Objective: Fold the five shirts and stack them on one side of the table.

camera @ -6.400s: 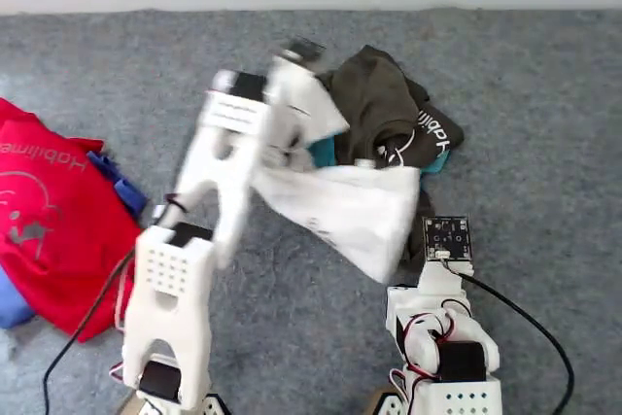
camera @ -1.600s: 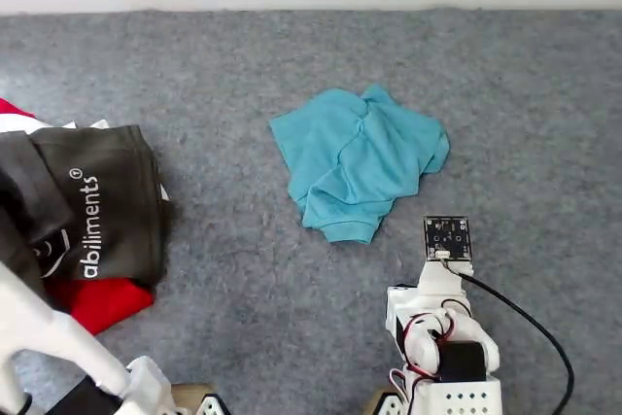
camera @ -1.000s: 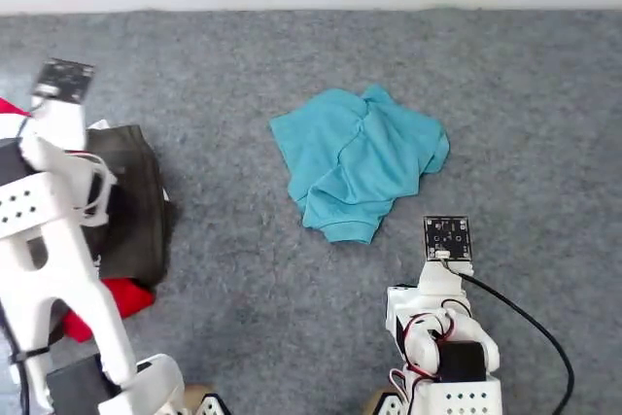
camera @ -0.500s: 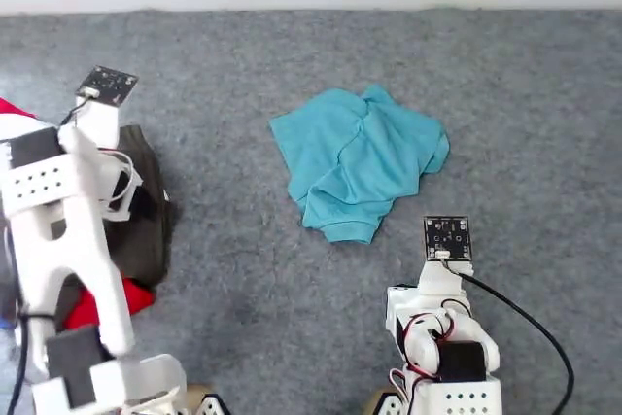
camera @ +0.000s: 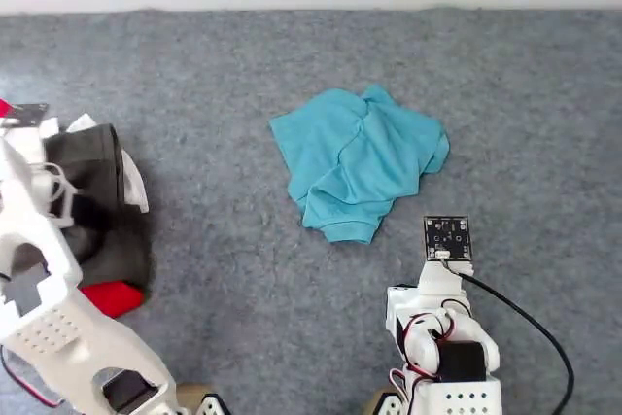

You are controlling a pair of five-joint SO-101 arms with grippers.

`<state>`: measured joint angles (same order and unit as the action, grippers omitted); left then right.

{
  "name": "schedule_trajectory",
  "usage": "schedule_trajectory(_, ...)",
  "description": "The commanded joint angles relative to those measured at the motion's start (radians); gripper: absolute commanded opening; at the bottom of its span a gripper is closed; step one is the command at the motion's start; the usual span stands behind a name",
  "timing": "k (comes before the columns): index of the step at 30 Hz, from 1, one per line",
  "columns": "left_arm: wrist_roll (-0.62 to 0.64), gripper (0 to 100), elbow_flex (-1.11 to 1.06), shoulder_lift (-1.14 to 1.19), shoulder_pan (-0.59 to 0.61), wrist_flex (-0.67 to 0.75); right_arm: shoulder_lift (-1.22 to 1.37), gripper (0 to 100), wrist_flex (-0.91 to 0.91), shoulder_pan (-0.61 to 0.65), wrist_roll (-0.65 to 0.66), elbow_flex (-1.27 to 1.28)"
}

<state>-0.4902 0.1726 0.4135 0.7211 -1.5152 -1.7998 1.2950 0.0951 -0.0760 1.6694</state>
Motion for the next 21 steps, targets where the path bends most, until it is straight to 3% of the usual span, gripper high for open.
schedule_trajectory(1,0.000,27,0.173,-0.009,-0.006,-0.141,-0.004,0.9,0.007,0.001,0.008,0.014)
schedule_trajectory(3,0.002,27,0.254,-0.009,-0.032,-0.235,-0.004,0.9,0.007,0.001,0.008,0.014)
schedule_trajectory(7,0.069,27,0.300,-0.061,-0.080,-0.239,-0.004,0.9,0.007,0.001,0.008,0.014)
schedule_trajectory(12,0.072,27,0.220,-0.227,-0.227,-0.239,-0.004,0.9,0.007,0.001,0.008,0.014)
schedule_trajectory(17,0.089,27,-0.012,-0.400,-0.531,-0.236,-0.004,0.9,0.007,0.001,0.008,0.014)
schedule_trajectory(21,0.201,27,-0.154,-0.460,-0.807,-0.149,-0.004,0.9,0.007,0.001,0.008,0.014)
